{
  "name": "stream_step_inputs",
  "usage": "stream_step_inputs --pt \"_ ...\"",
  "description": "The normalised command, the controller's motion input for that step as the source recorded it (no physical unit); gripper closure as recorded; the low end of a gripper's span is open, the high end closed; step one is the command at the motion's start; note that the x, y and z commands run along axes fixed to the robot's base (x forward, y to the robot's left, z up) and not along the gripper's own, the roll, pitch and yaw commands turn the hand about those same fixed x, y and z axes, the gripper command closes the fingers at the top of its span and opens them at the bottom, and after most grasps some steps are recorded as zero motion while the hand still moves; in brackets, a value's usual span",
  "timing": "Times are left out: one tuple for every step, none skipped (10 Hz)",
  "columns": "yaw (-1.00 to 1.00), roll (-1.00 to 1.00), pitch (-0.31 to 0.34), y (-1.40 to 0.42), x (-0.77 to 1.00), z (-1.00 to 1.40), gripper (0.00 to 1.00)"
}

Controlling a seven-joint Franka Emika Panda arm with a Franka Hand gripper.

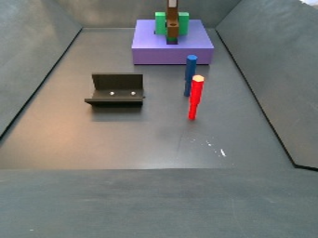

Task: Pick up the brown object. Move up. Move to above the board. Insert the brown object.
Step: Insert the brown object.

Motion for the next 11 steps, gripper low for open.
stream_step_inputs --pt "0.03 0.00 0.000 0.00 0.15 -0.28 1.00" --pt "0.06 0.05 0.000 0.00 0.05 -0.28 1.00" --pt "0.03 0.16 0.000 0.00 0.00 -0.31 1.00" --pt "0.01 0.22 0.000 0.00 -0.01 -0.34 1.00" --pt "0.03 0.20 0.000 -0.01 0.00 -0.34 1.00" --pt "0.08 0.15 0.000 -0.05 0.07 -0.31 1.00" --pt "0.05 0.11 -0.011 -0.03 0.05 -0.36 1.00" --pt "0.02 0.04 -0.083 0.00 0.00 -0.47 1.00" --pt "0.00 0.00 -0.117 0.00 -0.02 -0.69 1.00" --pt "0.01 0.00 -0.031 0.00 0.00 -0.15 1.00" --pt "0.00 0.00 0.000 0.00 0.00 0.00 1.00"
